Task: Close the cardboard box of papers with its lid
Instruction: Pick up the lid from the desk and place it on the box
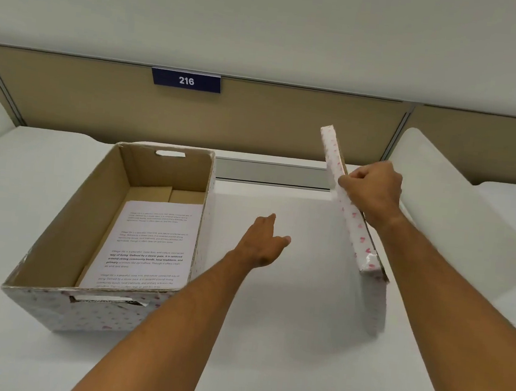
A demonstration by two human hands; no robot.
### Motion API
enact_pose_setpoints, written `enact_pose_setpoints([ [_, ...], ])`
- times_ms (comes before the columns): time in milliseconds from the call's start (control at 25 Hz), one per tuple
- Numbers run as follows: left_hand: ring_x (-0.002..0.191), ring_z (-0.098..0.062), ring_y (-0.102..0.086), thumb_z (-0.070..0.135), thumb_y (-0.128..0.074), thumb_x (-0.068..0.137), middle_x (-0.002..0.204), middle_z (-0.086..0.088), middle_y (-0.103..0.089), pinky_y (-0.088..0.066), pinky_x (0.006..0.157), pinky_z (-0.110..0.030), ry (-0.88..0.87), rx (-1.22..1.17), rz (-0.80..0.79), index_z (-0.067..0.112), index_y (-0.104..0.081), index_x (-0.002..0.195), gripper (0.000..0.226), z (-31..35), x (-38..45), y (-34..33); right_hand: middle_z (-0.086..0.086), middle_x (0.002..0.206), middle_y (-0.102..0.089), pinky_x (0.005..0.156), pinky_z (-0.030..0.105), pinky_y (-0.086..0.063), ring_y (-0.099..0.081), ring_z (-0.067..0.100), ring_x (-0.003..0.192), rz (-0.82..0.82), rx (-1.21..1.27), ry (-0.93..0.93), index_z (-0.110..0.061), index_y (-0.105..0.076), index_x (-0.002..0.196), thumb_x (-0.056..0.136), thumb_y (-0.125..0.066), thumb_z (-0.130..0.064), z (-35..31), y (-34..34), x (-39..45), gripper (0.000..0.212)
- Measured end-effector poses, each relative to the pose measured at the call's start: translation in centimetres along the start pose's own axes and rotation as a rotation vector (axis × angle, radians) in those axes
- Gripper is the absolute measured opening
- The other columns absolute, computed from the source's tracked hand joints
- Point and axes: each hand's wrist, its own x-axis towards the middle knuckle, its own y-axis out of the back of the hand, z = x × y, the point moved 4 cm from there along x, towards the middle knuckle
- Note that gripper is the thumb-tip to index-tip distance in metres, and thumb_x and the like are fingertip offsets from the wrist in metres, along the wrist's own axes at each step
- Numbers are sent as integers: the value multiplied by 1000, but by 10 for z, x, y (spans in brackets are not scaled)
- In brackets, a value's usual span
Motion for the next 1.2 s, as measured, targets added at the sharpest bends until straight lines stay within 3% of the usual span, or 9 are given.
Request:
enact_pose_setpoints([
  [120,151,-29,-13,41,-41,100,165,-10,-11,-18,118,-44,72,-107,-27,15,-12,157,69,6,0,9,3,80,-74,57,29,-60,-73,17,63,-44,316,-63,-9,-74,75,80,-77,-21,-28,29,-1,14],
  [200,150,-30,-16,42,-37,101,166,-8,-12,-20,118,-46,132,-194,-21,16,-12,157,66,8,1,15,4,82,-75,56,28,-61,-75,18,66,-100,501,-86,-6,-74,82,80,-77,-23,-43,42,-3,18],
  [320,145,-31,-30,38,-33,103,163,-10,-22,-31,115,-46,254,-533,12,13,-18,155,59,5,5,24,6,86,-78,68,39,-63,-76,27,77,-158,703,-147,-4,-76,92,77,-79,-24,-60,54,-4,25],
  [440,133,-33,-48,33,-32,105,153,-16,-40,-41,108,-45,336,-811,13,8,-29,149,51,6,5,27,7,93,-78,77,41,-62,-73,30,84,-222,765,-201,-6,-76,96,75,-80,-29,-68,58,-6,31],
  [640,106,-30,-61,28,-30,105,129,-17,-59,-50,94,-43,301,-998,-28,6,-49,132,39,16,6,26,5,100,-71,95,37,-52,-66,24,85,-398,767,-257,-9,-69,112,85,-70,-36,-70,53,-6,39],
  [760,104,-30,-61,25,-31,105,121,-15,-61,-51,91,-43,278,-1017,32,5,-55,126,37,14,4,41,2,92,-73,86,32,-54,-68,20,77,-432,842,-276,-11,-70,104,87,-69,-33,-63,54,-5,28],
  [920,95,-26,-64,16,-37,101,107,-14,-66,-55,78,-37,215,-944,145,7,-64,107,29,7,-4,91,9,111,-75,87,41,-58,-72,26,99,-394,955,-240,-8,-71,112,85,-73,-24,-44,64,4,32],
  [1080,83,-21,-68,14,-40,99,93,-9,-71,-56,65,-32,173,-858,282,6,-67,102,28,-2,-20,160,4,95,-78,68,31,-61,-75,21,87,-346,888,-134,-9,-69,110,92,-65,-19,-43,60,12,22],
  [1200,77,-21,-72,18,-44,98,89,-8,-75,-58,57,-31,180,-796,386,8,-69,96,27,-13,-39,199,6,98,-77,61,28,-59,-75,20,85,-407,765,-138,-9,-70,107,94,-61,-20,-53,39,9,20],
])
